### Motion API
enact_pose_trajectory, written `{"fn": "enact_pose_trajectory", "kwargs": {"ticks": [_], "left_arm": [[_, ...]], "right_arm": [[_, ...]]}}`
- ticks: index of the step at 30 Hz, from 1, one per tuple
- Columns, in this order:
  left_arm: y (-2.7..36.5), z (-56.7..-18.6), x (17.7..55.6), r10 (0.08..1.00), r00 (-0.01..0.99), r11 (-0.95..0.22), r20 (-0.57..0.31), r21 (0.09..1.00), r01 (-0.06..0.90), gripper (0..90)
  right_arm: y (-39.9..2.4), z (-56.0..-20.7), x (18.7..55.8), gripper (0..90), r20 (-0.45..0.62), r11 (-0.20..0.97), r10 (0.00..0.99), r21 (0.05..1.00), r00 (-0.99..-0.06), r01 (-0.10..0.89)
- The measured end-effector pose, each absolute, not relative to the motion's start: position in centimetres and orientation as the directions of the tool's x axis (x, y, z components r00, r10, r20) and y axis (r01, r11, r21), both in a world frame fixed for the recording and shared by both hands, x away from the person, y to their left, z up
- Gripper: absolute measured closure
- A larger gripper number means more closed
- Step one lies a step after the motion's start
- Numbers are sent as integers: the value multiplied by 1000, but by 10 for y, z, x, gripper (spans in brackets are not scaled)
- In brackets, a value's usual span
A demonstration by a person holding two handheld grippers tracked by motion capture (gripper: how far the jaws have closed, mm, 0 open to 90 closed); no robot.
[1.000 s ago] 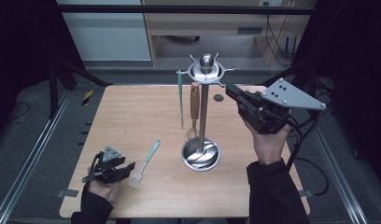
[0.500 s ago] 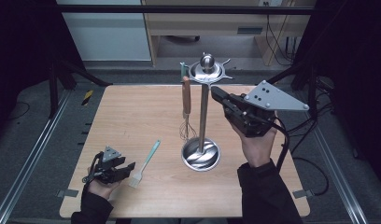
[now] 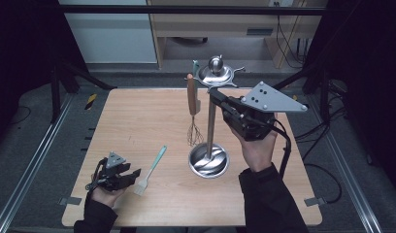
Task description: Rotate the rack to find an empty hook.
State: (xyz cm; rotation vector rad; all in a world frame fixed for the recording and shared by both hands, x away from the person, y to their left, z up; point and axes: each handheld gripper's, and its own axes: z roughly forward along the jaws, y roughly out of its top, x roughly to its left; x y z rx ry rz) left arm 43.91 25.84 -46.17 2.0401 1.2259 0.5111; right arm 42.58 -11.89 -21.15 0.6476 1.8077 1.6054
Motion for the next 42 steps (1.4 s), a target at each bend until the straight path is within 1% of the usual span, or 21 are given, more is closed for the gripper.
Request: {"fn": "enact_pose_trajectory", "kwargs": {"ticks": [13,18,21,25,27,29,37,42], "left_arm": [[259,-461,439,880,474,-307,-25,733,607,489],[259,-461,439,880,475,-306,-27,733,608,481],[258,-462,439,879,476,-306,-27,734,606,477],[257,-462,439,878,479,-307,-26,736,603,467],[257,-462,439,877,480,-308,-26,736,603,466],[256,-462,440,876,482,-311,-25,735,603,464],[255,-461,439,872,489,-309,-32,739,599,460],[254,-459,439,871,490,-301,-42,744,597,452]], "right_arm": [[-117,-212,427,897,-134,140,722,989,-679,-46],[-130,-222,425,842,-122,136,733,990,-669,-32],[-141,-236,423,788,-106,135,736,991,-668,-8],[-154,-265,422,724,-93,166,744,985,-662,47],[-161,-280,423,672,-80,174,752,982,-655,79],[-168,-297,424,598,-60,172,763,978,-643,113],[-199,-352,433,442,-2,176,828,950,-560,256],[-218,-381,434,385,15,180,864,924,-503,337]]}}
